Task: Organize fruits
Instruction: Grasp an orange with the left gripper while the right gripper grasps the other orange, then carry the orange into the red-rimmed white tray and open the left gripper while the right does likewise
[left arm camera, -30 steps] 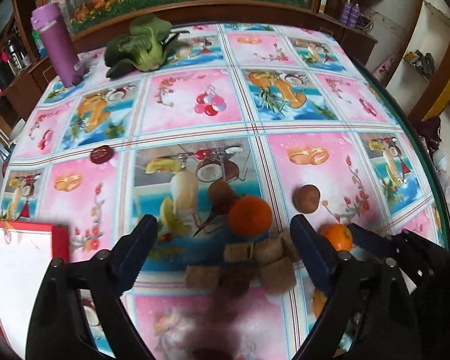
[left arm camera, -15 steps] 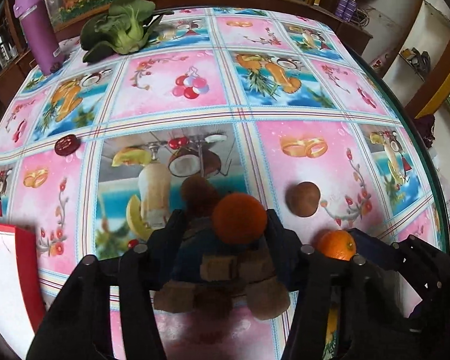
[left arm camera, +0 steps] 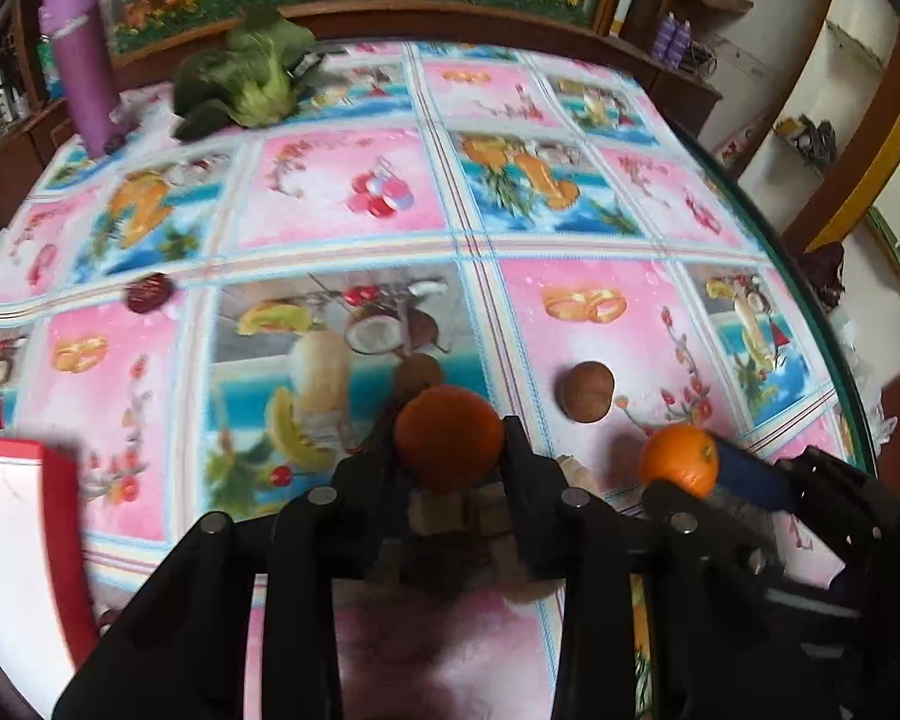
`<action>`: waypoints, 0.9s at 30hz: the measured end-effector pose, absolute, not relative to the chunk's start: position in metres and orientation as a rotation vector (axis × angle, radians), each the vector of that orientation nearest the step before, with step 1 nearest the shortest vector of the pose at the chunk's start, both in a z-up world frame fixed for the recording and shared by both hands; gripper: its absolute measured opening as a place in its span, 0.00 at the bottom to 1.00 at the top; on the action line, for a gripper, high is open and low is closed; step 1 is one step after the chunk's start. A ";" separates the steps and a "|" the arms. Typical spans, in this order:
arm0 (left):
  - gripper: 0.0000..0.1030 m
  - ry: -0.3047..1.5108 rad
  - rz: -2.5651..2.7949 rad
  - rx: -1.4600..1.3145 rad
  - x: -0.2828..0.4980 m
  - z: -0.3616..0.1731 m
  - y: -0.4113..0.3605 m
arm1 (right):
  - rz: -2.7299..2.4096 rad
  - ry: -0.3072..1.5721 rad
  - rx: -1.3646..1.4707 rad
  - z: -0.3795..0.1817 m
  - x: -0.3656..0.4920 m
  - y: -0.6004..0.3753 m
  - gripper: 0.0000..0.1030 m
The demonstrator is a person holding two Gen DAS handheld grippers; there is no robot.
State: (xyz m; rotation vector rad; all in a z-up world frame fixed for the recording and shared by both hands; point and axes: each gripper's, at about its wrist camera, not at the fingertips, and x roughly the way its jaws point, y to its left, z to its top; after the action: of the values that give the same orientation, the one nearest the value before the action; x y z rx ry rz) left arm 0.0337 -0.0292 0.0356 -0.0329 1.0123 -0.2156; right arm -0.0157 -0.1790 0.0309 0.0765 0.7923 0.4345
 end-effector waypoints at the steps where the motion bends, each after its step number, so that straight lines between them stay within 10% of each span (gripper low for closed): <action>1: 0.35 0.992 -0.199 -0.029 0.028 0.041 -0.026 | 0.429 0.777 0.076 0.033 -0.017 -0.180 0.30; 27: 0.35 0.767 0.126 -0.095 -0.140 0.097 0.110 | 0.607 0.619 0.160 0.082 -0.094 -0.111 0.30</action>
State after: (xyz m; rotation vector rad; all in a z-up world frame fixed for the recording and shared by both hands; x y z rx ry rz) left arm -0.1398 0.1100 0.0968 -0.0950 0.7668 0.1255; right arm -0.0942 -0.1111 0.0815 0.1597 0.6190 0.6069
